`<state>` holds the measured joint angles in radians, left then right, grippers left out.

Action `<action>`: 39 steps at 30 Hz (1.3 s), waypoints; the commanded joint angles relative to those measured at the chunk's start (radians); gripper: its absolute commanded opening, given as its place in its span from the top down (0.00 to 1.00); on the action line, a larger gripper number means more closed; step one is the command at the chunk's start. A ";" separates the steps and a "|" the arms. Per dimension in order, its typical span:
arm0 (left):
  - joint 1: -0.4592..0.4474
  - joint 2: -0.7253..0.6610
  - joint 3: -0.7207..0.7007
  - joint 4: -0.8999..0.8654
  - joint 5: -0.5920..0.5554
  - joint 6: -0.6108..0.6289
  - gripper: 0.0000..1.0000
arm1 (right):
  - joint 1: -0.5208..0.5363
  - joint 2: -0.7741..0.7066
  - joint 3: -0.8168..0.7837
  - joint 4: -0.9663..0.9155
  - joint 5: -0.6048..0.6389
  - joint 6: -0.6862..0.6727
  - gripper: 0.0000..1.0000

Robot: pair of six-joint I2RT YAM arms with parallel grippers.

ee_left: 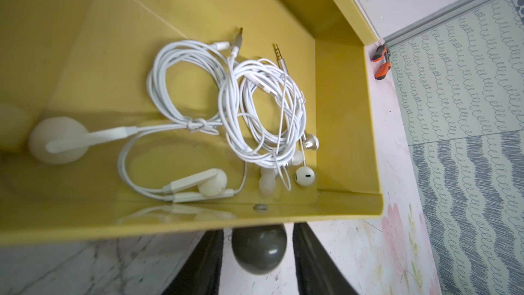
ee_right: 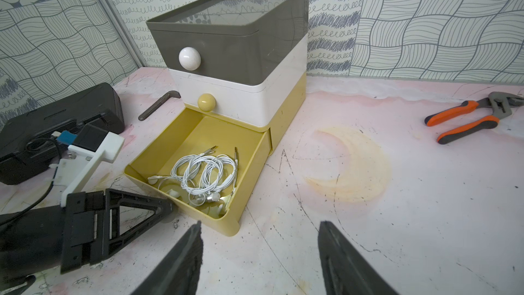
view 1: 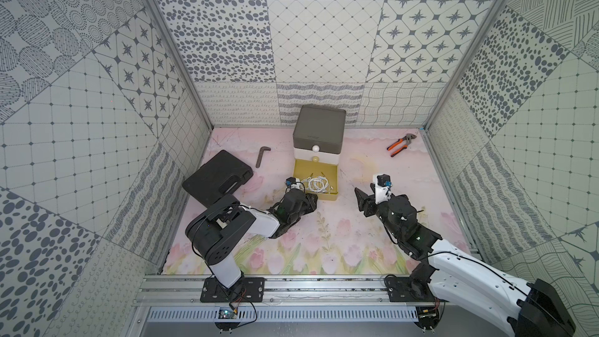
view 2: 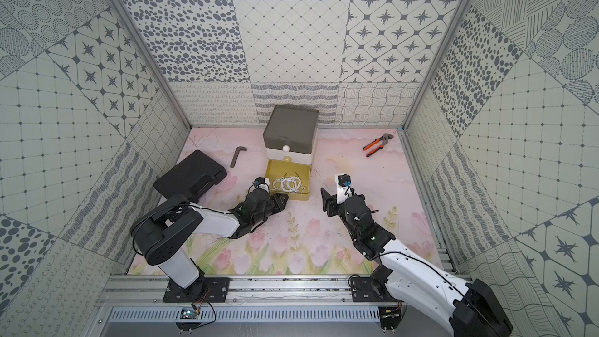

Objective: Place the wired earphones into the drawer by color
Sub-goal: Close the drawer in the storage box.

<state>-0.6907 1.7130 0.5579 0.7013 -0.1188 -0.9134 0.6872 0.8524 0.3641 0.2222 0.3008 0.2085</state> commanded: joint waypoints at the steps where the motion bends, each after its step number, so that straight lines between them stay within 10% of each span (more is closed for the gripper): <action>1: 0.000 0.017 0.010 0.070 -0.033 0.023 0.56 | -0.003 0.005 -0.007 0.048 0.013 -0.010 0.32; 15: 0.002 0.026 0.002 0.113 -0.085 0.064 0.68 | -0.004 0.006 -0.007 0.046 0.010 -0.014 0.32; 39: 0.090 0.103 0.090 0.142 -0.043 0.091 0.61 | -0.005 0.006 -0.007 0.048 0.000 -0.010 0.32</action>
<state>-0.6216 1.7908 0.6167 0.7712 -0.1596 -0.8520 0.6846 0.8581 0.3641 0.2226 0.3000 0.2016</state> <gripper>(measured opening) 0.390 0.678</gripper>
